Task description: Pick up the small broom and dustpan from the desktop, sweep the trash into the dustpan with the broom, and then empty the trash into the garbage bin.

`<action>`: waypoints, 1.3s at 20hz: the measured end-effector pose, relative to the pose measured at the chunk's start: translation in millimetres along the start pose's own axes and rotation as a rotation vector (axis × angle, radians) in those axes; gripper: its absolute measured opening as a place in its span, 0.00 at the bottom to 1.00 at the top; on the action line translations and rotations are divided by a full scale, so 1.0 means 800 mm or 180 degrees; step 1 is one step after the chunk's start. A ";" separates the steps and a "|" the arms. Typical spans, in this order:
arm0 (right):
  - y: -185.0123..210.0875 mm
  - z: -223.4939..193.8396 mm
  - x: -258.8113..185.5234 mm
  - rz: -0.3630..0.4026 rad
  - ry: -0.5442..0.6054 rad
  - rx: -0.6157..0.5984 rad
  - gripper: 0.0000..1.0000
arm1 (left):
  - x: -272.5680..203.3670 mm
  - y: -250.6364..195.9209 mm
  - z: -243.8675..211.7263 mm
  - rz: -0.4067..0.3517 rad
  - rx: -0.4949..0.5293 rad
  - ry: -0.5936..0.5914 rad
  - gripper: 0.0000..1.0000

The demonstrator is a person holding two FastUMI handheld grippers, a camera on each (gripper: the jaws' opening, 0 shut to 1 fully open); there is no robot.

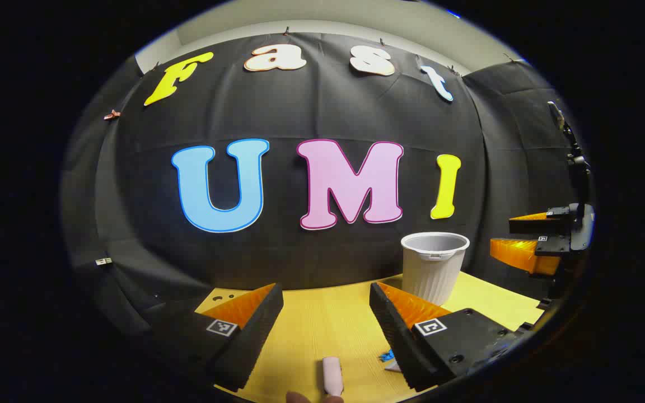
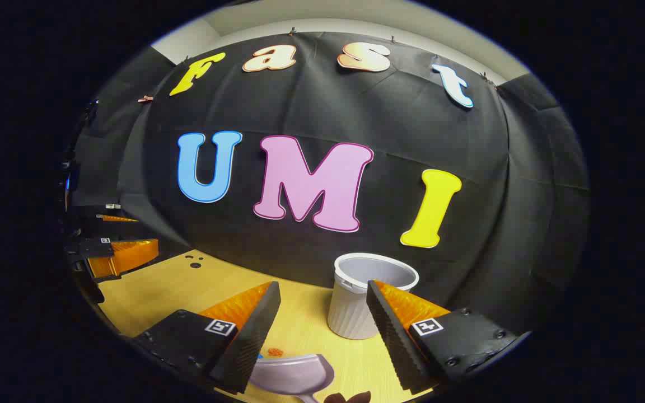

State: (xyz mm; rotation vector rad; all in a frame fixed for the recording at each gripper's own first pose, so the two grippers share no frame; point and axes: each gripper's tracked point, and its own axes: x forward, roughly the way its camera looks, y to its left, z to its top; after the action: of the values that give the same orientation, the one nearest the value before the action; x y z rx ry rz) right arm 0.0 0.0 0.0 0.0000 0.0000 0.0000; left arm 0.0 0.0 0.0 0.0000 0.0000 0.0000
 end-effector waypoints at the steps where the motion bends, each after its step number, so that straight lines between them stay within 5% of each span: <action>1: 0.001 -0.001 0.000 0.0002 0.0008 -0.0004 0.97 | 0.000 -0.001 -0.002 0.0003 -0.0007 0.0004 0.99; 17: 0.004 -0.029 -0.018 0.0190 0.0295 -0.0068 0.98 | 0.004 -0.005 -0.031 0.0013 0.0082 0.0144 0.99; 26: 0.034 -0.220 -0.072 0.0949 0.1921 -0.0203 0.97 | 0.000 -0.002 -0.062 0.0036 0.0143 0.0347 0.97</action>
State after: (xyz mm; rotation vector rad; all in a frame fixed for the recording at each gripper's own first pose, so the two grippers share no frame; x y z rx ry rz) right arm -57.6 26.8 -175.8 -0.0638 0.6035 0.2982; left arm 0.2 -1.2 -49.9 0.0449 0.1091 0.0113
